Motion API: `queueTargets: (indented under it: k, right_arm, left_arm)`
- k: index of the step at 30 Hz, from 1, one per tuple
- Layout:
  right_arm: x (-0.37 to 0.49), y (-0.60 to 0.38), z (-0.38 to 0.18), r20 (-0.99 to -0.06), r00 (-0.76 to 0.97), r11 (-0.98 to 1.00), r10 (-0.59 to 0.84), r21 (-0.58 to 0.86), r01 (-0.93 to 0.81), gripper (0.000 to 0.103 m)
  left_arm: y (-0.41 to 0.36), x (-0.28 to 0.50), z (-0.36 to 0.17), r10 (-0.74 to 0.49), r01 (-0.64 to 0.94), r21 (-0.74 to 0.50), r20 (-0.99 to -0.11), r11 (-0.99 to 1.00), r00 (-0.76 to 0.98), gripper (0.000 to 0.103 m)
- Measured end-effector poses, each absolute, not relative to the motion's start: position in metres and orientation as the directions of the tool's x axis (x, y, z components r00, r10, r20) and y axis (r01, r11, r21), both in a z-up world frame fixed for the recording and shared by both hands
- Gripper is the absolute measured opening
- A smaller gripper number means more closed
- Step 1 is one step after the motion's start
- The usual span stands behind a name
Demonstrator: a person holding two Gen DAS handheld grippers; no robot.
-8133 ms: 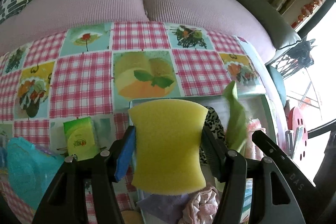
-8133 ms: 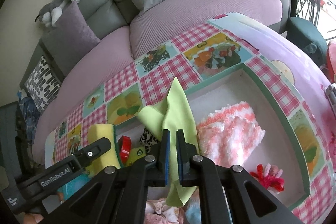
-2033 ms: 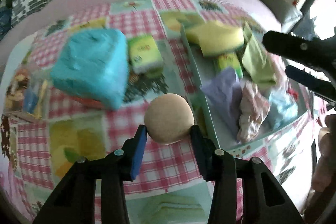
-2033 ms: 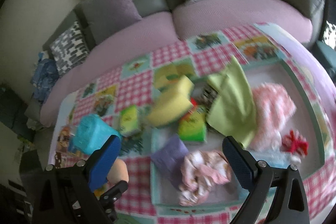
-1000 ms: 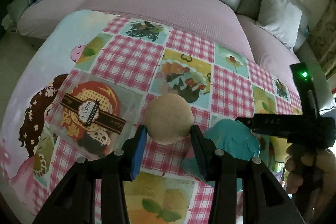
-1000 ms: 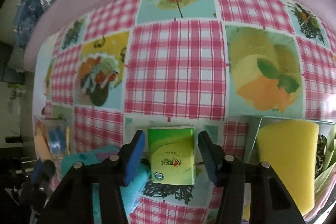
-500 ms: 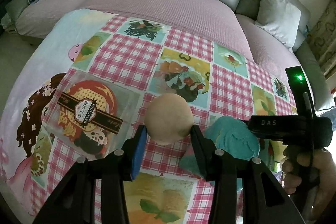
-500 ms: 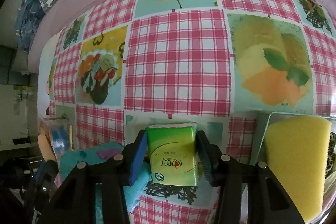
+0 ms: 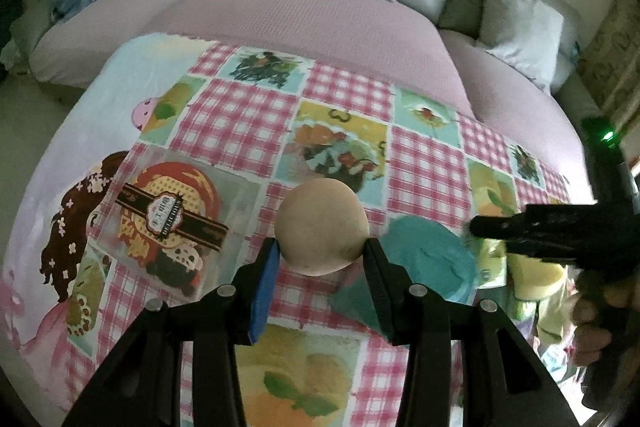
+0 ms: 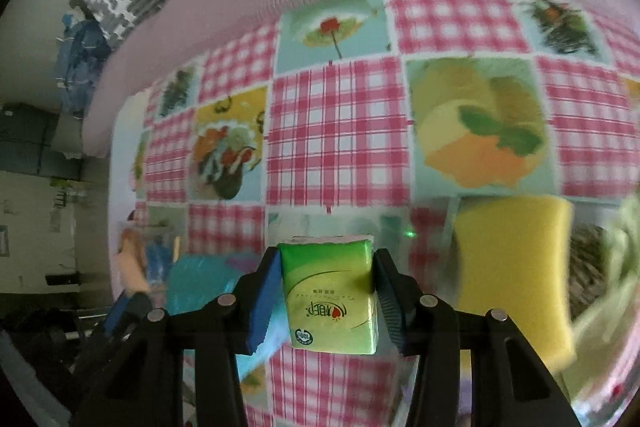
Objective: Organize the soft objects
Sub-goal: 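Carry the ball in the left gripper and tissue pack in the right gripper over the tray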
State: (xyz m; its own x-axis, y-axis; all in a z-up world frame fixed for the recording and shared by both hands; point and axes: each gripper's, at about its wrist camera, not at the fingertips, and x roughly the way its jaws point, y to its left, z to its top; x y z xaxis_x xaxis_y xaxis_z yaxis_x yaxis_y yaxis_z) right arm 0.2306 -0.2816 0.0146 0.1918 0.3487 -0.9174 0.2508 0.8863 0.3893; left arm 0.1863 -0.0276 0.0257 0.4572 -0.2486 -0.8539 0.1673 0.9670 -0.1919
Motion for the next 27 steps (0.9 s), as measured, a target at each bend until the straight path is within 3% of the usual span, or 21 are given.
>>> queueTargets:
  k: [9,17,27]
  right_arm:
    - [0.137,-0.316,0.081,-0.925,0.286,0.912,0.252,0.326,0.251,0.049]
    - [0.072,-0.357,0.068,-0.943,0.288,0.904,0.164,0.260,0.338,0.050]
    - [0.049,-0.375,0.030,-0.950,0.268,0.890,0.160,0.257,0.377,0.050]
  left_arm:
    - [-0.100,0.114,0.054,-0.365,0.388,-0.201,-0.833,0.899,0.415,0.045]
    - [-0.175,0.061,0.035,-0.412,0.561,-0.186,-0.858,0.807,0.308,0.046]
    - [-0.212,0.041,-0.010,-0.369,0.638,-0.153,-0.904,0.755,0.219,0.046]
